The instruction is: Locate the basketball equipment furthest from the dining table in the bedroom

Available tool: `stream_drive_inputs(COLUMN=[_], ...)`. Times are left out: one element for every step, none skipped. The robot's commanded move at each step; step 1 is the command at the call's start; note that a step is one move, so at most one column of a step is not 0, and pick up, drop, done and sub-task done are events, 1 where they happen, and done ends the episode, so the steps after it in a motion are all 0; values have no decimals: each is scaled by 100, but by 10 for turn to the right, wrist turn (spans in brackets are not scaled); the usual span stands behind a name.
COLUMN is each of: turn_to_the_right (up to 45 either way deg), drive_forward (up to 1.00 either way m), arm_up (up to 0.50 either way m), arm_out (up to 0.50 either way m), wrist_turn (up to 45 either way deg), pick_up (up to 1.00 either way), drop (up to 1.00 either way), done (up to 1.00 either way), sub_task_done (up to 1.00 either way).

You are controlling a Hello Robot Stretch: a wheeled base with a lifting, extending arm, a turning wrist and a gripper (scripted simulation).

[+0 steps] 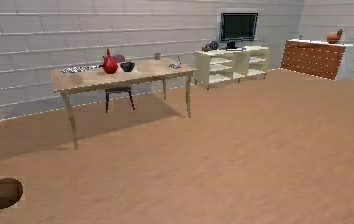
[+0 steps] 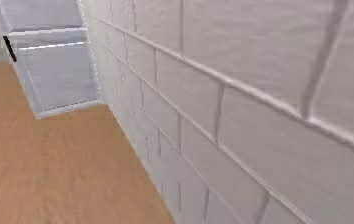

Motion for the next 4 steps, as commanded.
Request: stream_drive_inputs(turn_to_the_right=[-300,0,-60,-30], drive_forward=[0,10,0,0], arm_up=[0,0,0,0], arm_out=[0,0,0,0], wrist_turn=[0,0,0,0], pick_up=[0,0,0,0], drop=[0,0,0,0], done=[0,0,0,0], sub_task_done=[0,0,0,0])
